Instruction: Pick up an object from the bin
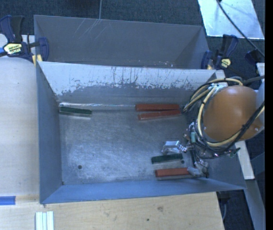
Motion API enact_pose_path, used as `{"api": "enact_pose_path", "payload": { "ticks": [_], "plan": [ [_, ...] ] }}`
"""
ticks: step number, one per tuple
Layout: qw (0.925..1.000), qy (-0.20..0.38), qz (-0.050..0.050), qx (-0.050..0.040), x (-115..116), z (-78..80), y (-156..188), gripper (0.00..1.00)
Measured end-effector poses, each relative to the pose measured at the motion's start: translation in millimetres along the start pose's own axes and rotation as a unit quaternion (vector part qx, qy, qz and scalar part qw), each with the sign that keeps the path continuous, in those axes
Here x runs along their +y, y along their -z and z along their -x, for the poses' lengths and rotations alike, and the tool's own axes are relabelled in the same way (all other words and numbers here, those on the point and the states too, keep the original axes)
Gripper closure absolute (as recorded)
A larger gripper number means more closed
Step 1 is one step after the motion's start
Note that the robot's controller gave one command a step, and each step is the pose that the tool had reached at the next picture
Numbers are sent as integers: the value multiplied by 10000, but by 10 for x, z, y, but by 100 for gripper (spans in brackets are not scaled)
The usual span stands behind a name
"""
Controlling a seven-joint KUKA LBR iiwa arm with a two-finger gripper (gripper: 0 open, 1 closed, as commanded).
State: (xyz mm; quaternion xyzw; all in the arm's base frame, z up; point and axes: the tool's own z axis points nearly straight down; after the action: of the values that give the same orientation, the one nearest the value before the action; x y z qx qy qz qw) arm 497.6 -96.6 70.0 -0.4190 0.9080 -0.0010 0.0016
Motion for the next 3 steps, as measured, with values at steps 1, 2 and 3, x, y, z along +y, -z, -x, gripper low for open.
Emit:
{"api": "enact_pose_path", "payload": {
  "ticks": [1,2,3],
  "plan": [
    [9971,761,19,4,480,398,6,0],
    [9967,818,10,4,253,663,5,0],
    [9784,2068,4,5,175,60,4,0]
  ]
}}
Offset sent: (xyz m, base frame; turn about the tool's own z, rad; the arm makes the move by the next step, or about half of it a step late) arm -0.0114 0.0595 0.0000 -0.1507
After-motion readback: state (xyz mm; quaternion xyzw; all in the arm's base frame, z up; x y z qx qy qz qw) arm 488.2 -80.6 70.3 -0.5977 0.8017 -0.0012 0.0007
